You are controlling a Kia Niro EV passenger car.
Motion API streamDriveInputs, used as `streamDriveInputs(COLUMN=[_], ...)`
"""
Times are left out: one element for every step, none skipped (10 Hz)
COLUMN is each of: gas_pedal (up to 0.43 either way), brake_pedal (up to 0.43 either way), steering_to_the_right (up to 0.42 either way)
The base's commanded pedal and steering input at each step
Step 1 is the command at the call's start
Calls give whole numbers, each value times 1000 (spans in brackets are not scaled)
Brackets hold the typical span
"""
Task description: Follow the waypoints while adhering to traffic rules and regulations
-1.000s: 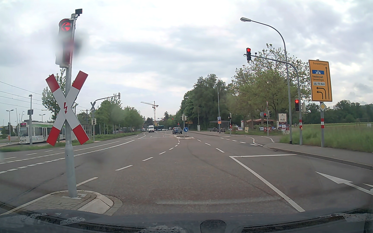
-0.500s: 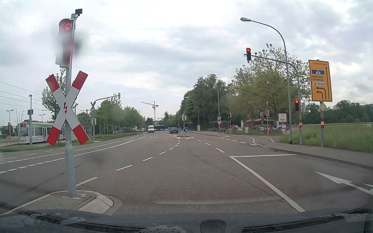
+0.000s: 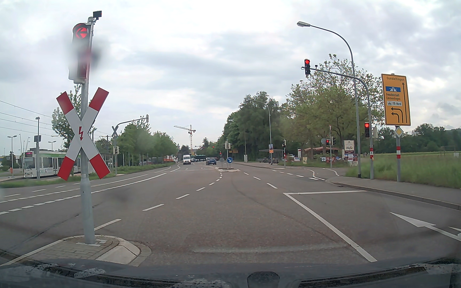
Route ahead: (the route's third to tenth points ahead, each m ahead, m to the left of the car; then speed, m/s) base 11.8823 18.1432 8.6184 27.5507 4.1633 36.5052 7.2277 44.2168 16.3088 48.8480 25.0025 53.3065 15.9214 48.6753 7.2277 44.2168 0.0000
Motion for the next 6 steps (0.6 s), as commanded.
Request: streamDriveInputs(gas_pedal=[0, 0, 0, 0, 0, 0], brake_pedal=[195, 201, 201, 201, 201, 201], steering_to_the_right=[9, 9, 9, 10, 9, 9])
